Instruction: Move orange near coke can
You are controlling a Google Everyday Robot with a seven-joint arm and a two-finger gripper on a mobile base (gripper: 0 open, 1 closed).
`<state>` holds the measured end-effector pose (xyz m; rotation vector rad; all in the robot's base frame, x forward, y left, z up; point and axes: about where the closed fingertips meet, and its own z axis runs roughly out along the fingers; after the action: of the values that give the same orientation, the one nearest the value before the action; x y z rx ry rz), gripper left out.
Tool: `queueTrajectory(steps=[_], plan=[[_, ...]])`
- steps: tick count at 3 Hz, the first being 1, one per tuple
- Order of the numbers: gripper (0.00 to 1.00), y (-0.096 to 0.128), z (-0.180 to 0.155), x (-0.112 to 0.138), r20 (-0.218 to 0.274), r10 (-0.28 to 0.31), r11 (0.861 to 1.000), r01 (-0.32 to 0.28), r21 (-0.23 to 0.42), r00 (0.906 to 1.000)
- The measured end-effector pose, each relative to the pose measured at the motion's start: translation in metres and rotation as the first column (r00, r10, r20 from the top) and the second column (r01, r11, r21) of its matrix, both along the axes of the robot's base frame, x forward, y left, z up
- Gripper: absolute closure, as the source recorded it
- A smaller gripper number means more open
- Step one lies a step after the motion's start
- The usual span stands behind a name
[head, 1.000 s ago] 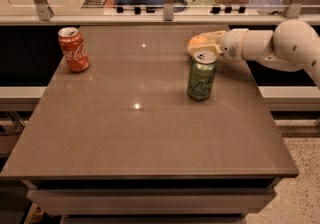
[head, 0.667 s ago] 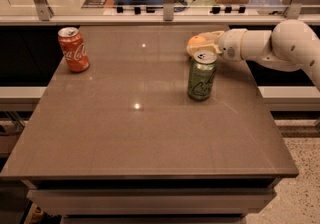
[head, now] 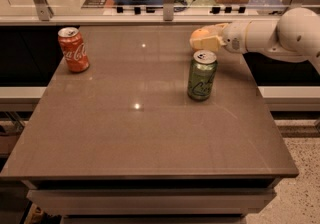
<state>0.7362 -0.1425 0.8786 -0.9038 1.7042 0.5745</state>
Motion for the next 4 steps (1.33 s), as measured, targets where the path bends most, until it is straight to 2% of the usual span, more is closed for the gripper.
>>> queueTrajectory(steps=[2,3,4], plan=[[1.00,-0.012,0.050,0.003,0.009,-0.047,0.998,0.047,-0.029,0.9989],[1.00,-0.008,0.066,0.000,0.011,-0.051,0.998,0.051,-0.038,0.9987],[1.00,0.020,0.091,-0.012,0.019,-0.014,0.998,0.015,-0.060,0.9997]])
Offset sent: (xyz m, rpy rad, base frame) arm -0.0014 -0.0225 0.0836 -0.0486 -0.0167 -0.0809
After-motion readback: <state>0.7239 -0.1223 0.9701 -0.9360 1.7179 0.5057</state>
